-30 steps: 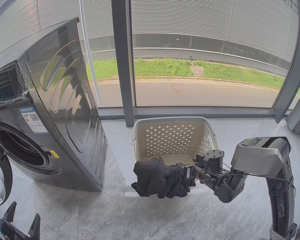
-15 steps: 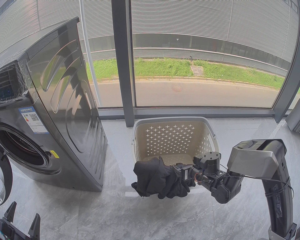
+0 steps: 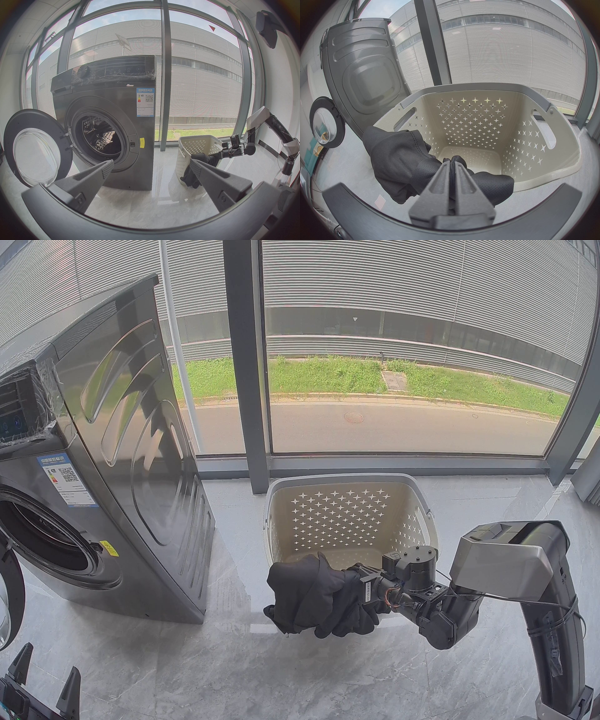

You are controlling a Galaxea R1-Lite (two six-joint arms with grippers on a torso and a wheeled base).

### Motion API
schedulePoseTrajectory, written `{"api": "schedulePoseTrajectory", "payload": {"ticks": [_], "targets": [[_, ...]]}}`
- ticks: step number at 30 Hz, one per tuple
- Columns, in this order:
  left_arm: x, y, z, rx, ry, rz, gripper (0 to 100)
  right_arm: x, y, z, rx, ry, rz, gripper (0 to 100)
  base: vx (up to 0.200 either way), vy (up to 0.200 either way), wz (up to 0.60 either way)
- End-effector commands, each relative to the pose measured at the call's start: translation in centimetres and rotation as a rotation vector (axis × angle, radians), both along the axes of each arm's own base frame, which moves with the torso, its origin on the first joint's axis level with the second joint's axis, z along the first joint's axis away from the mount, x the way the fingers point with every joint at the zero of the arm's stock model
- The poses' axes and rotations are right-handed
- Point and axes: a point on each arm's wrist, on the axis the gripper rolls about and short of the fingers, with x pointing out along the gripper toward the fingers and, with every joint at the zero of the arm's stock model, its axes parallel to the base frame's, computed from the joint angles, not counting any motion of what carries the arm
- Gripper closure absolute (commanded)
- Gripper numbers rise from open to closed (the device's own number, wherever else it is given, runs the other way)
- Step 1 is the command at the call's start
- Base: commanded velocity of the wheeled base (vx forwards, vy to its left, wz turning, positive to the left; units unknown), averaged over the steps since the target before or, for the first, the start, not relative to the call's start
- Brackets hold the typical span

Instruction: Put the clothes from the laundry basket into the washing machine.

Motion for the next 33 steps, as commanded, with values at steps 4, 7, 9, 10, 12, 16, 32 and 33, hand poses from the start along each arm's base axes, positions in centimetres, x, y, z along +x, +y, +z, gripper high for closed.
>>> {"api": "schedulePoseTrajectory", "payload": {"ticks": [4, 7, 9, 10, 12, 16, 32, 33], "targets": [[0.0, 0.0, -0.5, 0.0, 0.001, 0.0, 0, -0.2, 0.4, 0.6, 0.008, -0.013, 0.01, 100, 0.0, 0.0, 0.0], [0.0, 0.0, -0.5, 0.0, 0.001, 0.0, 0, -0.3, 0.4, 2.5, 0.028, -0.047, 0.011, 100, 0.0, 0.0, 0.0], [0.0, 0.0, -0.5, 0.0, 0.001, 0.0, 0, -0.5, 0.3, 3.5, 0.038, -0.059, 0.012, 100, 0.0, 0.0, 0.0], [0.0, 0.0, -0.5, 0.0, 0.001, 0.0, 0, -0.8, 0.2, 4.2, 0.045, -0.069, 0.01, 100, 0.0, 0.0, 0.0], [0.0, 0.0, -0.5, 0.0, 0.001, 0.0, 0, -1.3, 0.1, 5.3, 0.055, -0.081, 0.014, 100, 0.0, 0.0, 0.0], [0.0, 0.0, -0.5, 0.0, 0.001, 0.0, 0, -1.9, 0.3, 6.7, 0.073, -0.108, 0.021, 100, 0.0, 0.0, 0.0], [0.0, 0.0, -0.5, 0.0, 0.001, 0.0, 0, -2.9, 1.0, 13.2, 0.158, -0.256, 0.056, 100, 0.0, 0.0, 0.0], [0.0, 0.0, -0.5, 0.0, 0.001, 0.0, 0, -3.0, 1.1, 13.8, 0.166, -0.27, 0.059, 100, 0.0, 0.0, 0.0]]}}
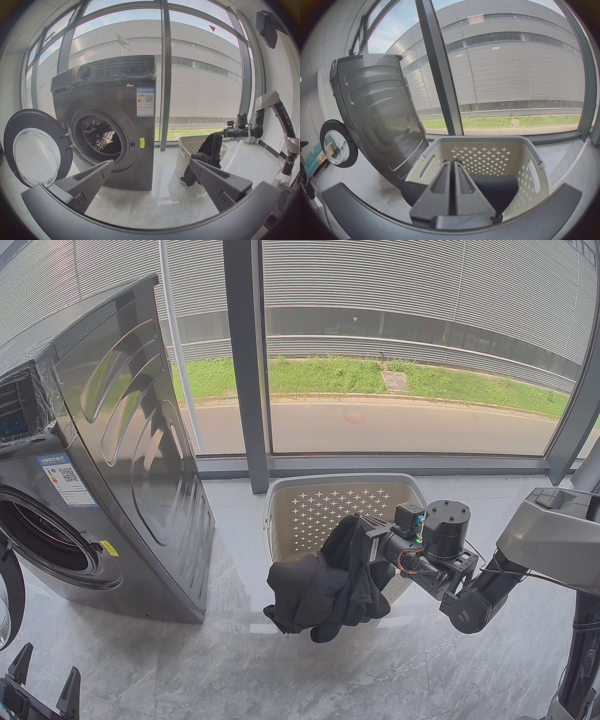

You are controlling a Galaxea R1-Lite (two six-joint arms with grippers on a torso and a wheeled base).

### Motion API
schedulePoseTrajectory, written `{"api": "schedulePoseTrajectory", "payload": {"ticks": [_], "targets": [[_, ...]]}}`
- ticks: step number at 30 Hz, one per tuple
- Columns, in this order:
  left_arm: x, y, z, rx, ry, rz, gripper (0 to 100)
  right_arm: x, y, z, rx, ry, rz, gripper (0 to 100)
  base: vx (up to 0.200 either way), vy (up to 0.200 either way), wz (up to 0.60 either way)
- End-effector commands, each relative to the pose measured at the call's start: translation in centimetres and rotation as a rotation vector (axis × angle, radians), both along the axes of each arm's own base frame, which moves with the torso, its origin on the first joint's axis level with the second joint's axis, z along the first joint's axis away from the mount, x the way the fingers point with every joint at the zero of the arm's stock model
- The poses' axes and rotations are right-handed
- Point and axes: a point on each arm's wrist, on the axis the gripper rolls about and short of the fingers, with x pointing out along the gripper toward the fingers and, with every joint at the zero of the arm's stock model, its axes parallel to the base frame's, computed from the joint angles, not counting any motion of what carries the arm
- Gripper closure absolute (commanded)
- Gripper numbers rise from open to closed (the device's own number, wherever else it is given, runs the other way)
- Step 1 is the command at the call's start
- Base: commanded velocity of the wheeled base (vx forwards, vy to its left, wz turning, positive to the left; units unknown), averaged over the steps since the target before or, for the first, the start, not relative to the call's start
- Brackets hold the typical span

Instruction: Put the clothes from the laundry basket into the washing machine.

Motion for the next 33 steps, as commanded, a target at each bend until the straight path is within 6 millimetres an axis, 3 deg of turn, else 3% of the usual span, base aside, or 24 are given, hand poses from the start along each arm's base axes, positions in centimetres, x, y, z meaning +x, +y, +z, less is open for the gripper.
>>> {"api": "schedulePoseTrajectory", "payload": {"ticks": [1, 5, 9, 13, 14, 18, 22, 23, 28, 33], "targets": [[0.0, 0.0, -0.5, -0.001, 0.001, 0.001, 0, -0.4, 0.3, 3.1, 0.046, -0.076, 0.016, 100, 0.0, 0.0, 0.0], [0.0, 0.0, -0.5, -0.001, 0.001, 0.001, 0, -0.8, 0.8, 3.3, 0.053, -0.084, 0.05, 100, 0.0, 0.0, 0.0], [0.0, 0.0, -0.5, -0.001, 0.001, 0.001, 0, -2.5, 2.6, 2.0, 0.044, -0.057, 0.139, 100, 0.0, 0.0, 0.0], [0.0, 0.0, -0.5, -0.001, 0.001, 0.001, 0, -3.1, 4.1, -0.1, 0.039, -0.02, 0.209, 100, 0.0, 0.0, 0.0], [0.0, 0.0, -0.5, -0.001, 0.001, 0.001, 0, -3.1, 4.6, -1.4, 0.04, 0.006, 0.22, 100, 0.0, 0.0, 0.0], [0.0, 0.0, -0.5, -0.001, 0.001, 0.001, 0, -2.5, 4.8, -4.9, 0.005, 0.076, 0.21, 100, 0.0, 0.0, 0.0], [0.0, 0.0, -0.5, -0.001, 0.001, 0.001, 0, -1.8, 5.1, -6.7, 0.006, 0.073, 0.204, 100, 0.0, 0.0, 0.0], [0.0, 0.0, -0.5, -0.001, 0.001, 0.001, 0, -1.7, 5.0, -6.9, 0.007, 0.071, 0.203, 0, 0.0, 0.0, 0.0], [0.0, 0.0, -0.5, -0.001, 0.001, 0.001, 0, -1.6, 5.1, -7.3, 0.004, 0.072, 0.2, 0, 0.0, 0.0, 0.0], [0.0, 0.0, -0.5, -0.001, 0.001, 0.001, 0, -0.8, 3.1, -8.0, -0.025, 0.103, 0.142, 0, 0.0, 0.0, 0.0]]}}
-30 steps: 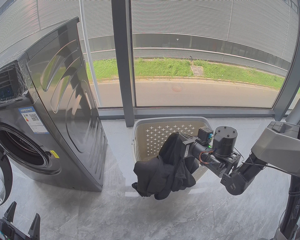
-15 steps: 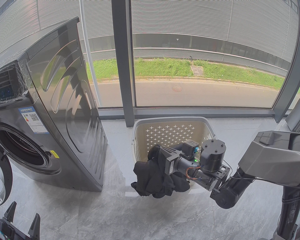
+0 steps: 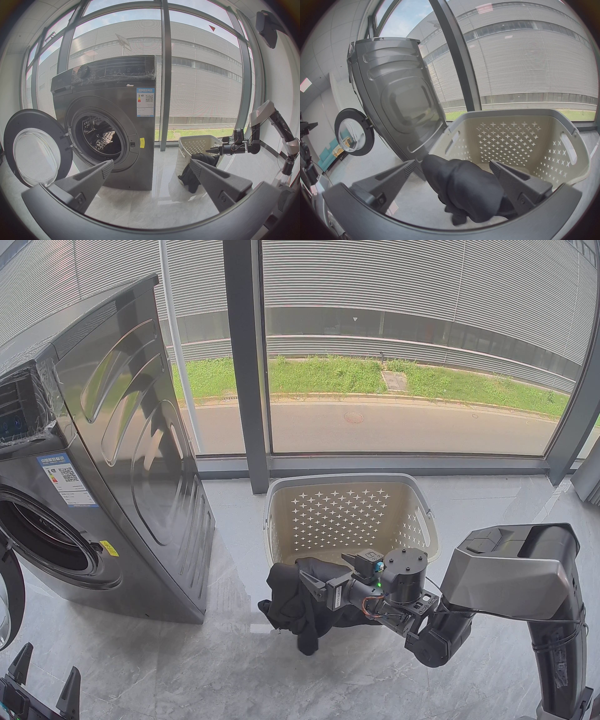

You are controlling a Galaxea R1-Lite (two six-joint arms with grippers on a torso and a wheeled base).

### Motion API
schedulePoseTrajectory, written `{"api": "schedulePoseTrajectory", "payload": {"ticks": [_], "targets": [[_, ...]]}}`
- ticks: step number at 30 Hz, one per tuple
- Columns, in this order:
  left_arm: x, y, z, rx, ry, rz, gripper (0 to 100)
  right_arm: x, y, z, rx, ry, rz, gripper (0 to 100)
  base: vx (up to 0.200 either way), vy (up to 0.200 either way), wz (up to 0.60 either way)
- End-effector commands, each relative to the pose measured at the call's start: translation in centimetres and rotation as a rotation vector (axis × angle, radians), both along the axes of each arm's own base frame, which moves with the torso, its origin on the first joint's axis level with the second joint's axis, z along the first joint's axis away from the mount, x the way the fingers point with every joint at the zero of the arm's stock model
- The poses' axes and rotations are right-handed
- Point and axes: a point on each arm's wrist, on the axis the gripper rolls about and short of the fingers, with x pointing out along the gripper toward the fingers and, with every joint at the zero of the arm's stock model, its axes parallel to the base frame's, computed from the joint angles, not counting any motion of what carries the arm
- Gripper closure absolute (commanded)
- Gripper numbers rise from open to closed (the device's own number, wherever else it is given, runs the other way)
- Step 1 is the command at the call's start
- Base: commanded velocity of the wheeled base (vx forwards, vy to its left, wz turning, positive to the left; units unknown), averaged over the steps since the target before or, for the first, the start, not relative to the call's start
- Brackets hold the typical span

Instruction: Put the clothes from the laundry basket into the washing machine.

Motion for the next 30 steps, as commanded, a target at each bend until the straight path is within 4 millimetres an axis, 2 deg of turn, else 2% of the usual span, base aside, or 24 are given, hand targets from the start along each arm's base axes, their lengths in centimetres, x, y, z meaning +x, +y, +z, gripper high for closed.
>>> {"api": "schedulePoseTrajectory", "payload": {"ticks": [1, 5, 9, 16, 24, 30], "targets": [[0.0, 0.0, -0.5, 0.0, 0.001, 0.0, 0, 0.5, -1.4, -1.2, -0.031, 0.035, -0.038, 0, 0.0, 0.0, 0.0], [0.0, 0.0, -0.5, 0.0, 0.001, 0.0, 0, 0.3, -2.8, -2.6, -0.083, 0.076, -0.057, 0, 0.0, 0.0, 0.0], [0.0, 0.0, -0.5, 0.0, 0.001, 0.0, 0, 0.1, -3.1, -3.8, -0.111, 0.103, -0.059, 0, 0.0, 0.0, 0.0], [0.0, 0.0, -0.5, 0.0, 0.001, 0.0, 0, -0.6, -3.7, -4.4, -0.136, 0.142, -0.065, 0, 0.0, 0.0, 0.0], [0.0, 0.0, -0.5, 0.0, 0.001, 0.0, 0, 0.6, -4.8, -5.4, -0.139, 0.163, -0.114, 0, 0.0, 0.0, 0.0], [0.0, 0.0, -0.5, 0.0, 0.001, 0.0, 0, 1.3, -4.4, -6.1, -0.128, 0.148, -0.115, 0, 0.0, 0.0, 0.0]]}}
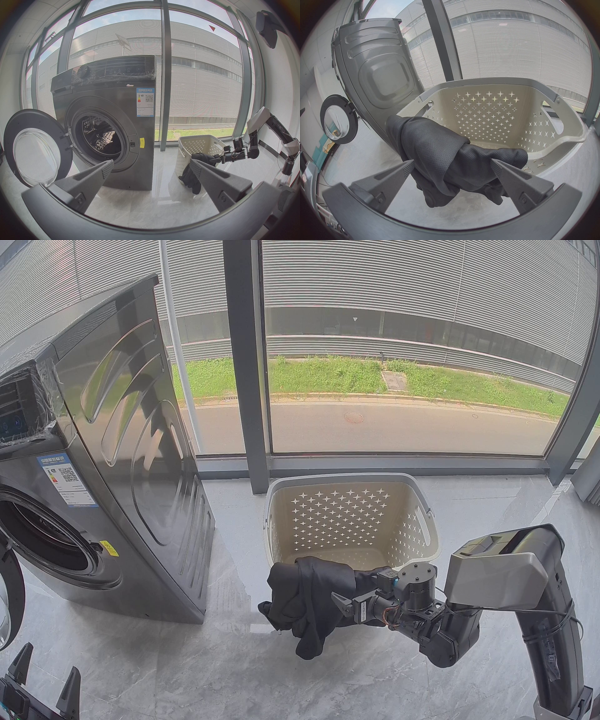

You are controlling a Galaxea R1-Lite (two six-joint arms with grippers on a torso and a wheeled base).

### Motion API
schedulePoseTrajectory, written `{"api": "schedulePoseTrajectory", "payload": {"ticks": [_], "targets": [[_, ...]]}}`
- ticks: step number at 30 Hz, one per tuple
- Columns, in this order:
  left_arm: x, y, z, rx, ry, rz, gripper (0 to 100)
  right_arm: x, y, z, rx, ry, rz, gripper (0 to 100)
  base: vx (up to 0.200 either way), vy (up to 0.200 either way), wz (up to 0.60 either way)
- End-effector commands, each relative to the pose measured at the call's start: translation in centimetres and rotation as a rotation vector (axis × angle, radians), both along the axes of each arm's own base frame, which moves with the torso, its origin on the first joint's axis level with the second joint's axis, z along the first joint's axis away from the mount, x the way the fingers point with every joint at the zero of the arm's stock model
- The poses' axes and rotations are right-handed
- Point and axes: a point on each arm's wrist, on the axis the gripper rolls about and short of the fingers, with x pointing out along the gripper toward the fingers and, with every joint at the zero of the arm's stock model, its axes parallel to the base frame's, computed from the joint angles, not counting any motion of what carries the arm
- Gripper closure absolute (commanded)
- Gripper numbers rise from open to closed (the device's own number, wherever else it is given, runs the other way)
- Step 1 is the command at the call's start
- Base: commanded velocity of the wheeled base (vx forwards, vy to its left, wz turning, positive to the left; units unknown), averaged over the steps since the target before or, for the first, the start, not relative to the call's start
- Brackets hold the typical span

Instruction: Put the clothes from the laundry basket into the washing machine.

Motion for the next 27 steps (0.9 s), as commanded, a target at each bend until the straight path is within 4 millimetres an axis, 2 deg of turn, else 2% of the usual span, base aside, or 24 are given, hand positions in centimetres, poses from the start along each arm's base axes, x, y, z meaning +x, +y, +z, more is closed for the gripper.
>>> {"api": "schedulePoseTrajectory", "payload": {"ticks": [1, 7, 8, 15, 20, 23, 27], "targets": [[0.0, 0.0, -0.5, 0.0, 0.001, 0.0, 0, 0.4, 0.3, -0.8, 0.002, -0.002, 0.003, 0, 0.0, 0.0, 0.0], [0.0, 0.0, -0.5, -0.002, 0.001, 0.0, 0, 0.7, 0.7, -1.2, 0.008, -0.01, 0.007, 0, 0.0, 0.0, 0.0], [0.0, 0.0, -0.5, -0.002, 0.001, 0.0, 0, 0.7, 0.8, -1.2, 0.009, -0.012, 0.008, 100, 0.0, 0.0, 0.0], [0.0, 0.0, -0.5, 0.0, 0.001, 0.0, 0, 0.5, 0.9, -1.1, 0.012, -0.01, 0.012, 100, 0.0, 0.0, 0.0], [0.0, 0.0, -0.5, -0.002, 0.001, 0.0, 0, -0.1, 1.7, -0.3, 0.046, -0.021, 0.029, 100, 0.0, 0.0, 0.0], [0.0, 0.0, -0.5, -0.002, 0.001, 0.0, 0, -0.9, 2.0, 1.4, 0.061, -0.042, 0.044, 100, 0.0, 0.0, 0.0], [0.0, 0.0, -0.5, -0.002, 0.001, 0.0, 0, -2.0, 2.0, 5.3, 0.098, -0.096, 0.057, 100, 0.0, 0.0, 0.0]]}}
